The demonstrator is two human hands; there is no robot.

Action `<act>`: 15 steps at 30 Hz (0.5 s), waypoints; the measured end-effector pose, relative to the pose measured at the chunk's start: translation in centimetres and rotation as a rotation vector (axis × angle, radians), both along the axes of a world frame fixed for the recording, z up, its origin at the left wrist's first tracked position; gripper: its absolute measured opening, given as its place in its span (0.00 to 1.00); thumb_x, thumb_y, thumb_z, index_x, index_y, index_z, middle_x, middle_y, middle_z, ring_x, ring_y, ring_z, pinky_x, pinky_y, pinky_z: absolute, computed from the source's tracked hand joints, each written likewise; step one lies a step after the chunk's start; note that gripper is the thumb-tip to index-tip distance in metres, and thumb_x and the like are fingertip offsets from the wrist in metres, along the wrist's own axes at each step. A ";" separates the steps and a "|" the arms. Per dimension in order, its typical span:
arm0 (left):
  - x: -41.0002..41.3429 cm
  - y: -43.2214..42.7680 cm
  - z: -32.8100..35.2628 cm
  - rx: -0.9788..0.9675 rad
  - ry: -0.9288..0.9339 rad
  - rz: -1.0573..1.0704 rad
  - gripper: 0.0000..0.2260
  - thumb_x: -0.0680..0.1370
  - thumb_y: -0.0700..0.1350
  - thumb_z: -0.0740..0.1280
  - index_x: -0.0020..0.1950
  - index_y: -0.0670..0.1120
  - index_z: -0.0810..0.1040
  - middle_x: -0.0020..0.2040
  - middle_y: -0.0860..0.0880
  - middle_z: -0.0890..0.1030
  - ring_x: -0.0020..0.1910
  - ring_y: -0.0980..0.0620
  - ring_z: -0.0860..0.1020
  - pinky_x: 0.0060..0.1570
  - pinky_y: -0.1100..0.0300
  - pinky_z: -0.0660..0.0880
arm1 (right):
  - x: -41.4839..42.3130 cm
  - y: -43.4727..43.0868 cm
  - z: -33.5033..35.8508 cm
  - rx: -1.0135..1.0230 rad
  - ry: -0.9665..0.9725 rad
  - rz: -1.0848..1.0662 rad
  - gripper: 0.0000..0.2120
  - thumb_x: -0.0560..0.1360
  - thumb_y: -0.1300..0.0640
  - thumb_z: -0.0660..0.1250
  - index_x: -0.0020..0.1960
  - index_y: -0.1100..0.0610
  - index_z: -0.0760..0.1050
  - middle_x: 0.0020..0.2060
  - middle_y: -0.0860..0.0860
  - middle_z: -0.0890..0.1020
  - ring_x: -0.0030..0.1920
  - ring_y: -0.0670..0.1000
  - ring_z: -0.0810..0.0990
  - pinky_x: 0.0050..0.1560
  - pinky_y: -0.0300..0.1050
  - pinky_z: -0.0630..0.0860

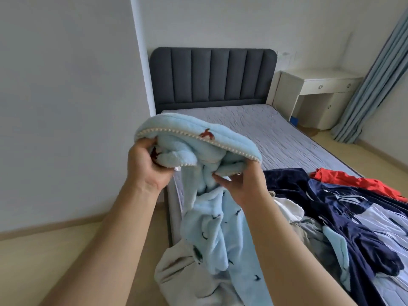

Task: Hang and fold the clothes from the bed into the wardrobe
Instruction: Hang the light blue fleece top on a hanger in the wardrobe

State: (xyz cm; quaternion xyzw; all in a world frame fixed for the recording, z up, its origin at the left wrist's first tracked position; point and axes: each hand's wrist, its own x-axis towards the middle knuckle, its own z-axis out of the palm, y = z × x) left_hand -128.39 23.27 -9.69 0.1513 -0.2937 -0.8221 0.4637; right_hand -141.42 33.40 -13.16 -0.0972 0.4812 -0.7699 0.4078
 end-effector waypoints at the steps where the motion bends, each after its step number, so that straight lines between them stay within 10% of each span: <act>1: 1.1 -0.2 0.7 -0.028 0.019 0.047 0.12 0.79 0.41 0.55 0.43 0.44 0.76 0.35 0.49 0.81 0.36 0.52 0.81 0.38 0.61 0.79 | 0.5 -0.6 1.0 -0.043 0.028 0.021 0.07 0.75 0.66 0.63 0.49 0.56 0.73 0.57 0.58 0.78 0.63 0.58 0.74 0.66 0.58 0.69; 5: 5.7 -0.9 2.4 -0.090 0.058 0.212 0.13 0.79 0.40 0.55 0.42 0.44 0.78 0.39 0.48 0.80 0.41 0.52 0.80 0.49 0.57 0.77 | 3.2 -2.9 3.8 -0.269 -0.023 0.118 0.12 0.77 0.64 0.56 0.53 0.54 0.76 0.56 0.57 0.80 0.60 0.58 0.77 0.60 0.59 0.74; 9: 10.9 -0.5 2.4 -0.077 0.064 0.408 0.26 0.80 0.39 0.55 0.25 0.46 0.80 0.27 0.52 0.79 0.27 0.57 0.79 0.28 0.67 0.75 | 7.6 -5.0 4.6 -0.221 0.004 0.254 0.19 0.73 0.72 0.54 0.56 0.57 0.75 0.54 0.57 0.78 0.62 0.58 0.75 0.60 0.57 0.74; 15: 20.0 1.4 0.4 0.079 -0.015 0.686 0.11 0.78 0.37 0.57 0.38 0.43 0.75 0.37 0.47 0.78 0.38 0.53 0.78 0.44 0.59 0.77 | 14.9 -6.8 4.0 -0.303 0.006 0.539 0.19 0.65 0.65 0.59 0.37 0.45 0.83 0.37 0.45 0.84 0.43 0.47 0.82 0.51 0.50 0.79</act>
